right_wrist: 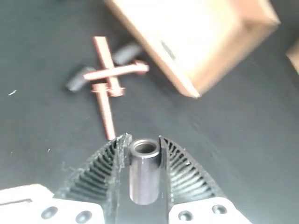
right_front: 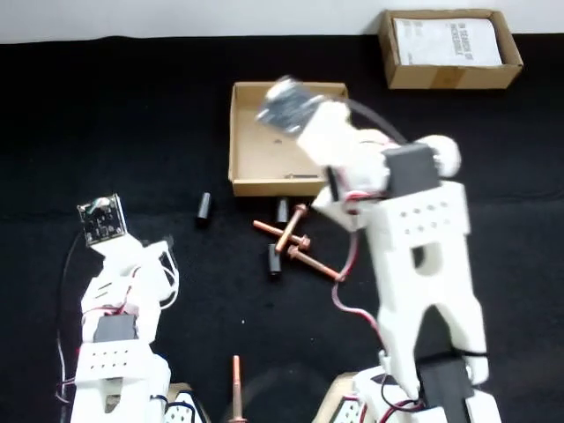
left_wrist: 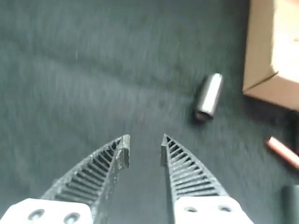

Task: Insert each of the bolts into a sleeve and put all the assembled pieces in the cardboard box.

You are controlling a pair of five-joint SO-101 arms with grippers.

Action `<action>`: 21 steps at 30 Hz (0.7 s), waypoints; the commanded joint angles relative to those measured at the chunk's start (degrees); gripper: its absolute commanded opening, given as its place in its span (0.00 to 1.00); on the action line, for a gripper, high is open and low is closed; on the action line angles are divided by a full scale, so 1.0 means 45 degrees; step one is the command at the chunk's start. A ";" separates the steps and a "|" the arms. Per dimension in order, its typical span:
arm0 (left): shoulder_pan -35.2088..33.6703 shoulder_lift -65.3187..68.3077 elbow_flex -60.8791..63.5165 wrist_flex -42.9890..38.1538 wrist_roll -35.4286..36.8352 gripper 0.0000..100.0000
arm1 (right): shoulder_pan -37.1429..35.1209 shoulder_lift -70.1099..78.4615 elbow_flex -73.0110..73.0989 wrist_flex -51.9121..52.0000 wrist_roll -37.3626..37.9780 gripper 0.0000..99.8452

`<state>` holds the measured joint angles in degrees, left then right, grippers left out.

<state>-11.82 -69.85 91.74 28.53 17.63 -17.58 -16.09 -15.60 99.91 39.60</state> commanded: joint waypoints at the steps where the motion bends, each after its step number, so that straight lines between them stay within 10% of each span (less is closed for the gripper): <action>1: 0.0322 0.0029 -0.1768 0.3516 -0.0059 0.01 | 0.1827 -0.1963 -0.0283 0.0225 -0.0352 0.01; 12: 0.2100 0.0381 -0.8039 1.2347 -0.5275 0.01 | 0.6007 -0.7023 0.8547 -0.1455 -0.1114 0.01; 21: 0.2628 0.6007 -1.2552 1.6274 -0.5705 0.01 | 0.9289 -1.1868 1.6400 -0.5890 -0.1074 0.01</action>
<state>-1.10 -51.12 41.10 98.95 -7.78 19.43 -62.77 49.54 78.99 35.30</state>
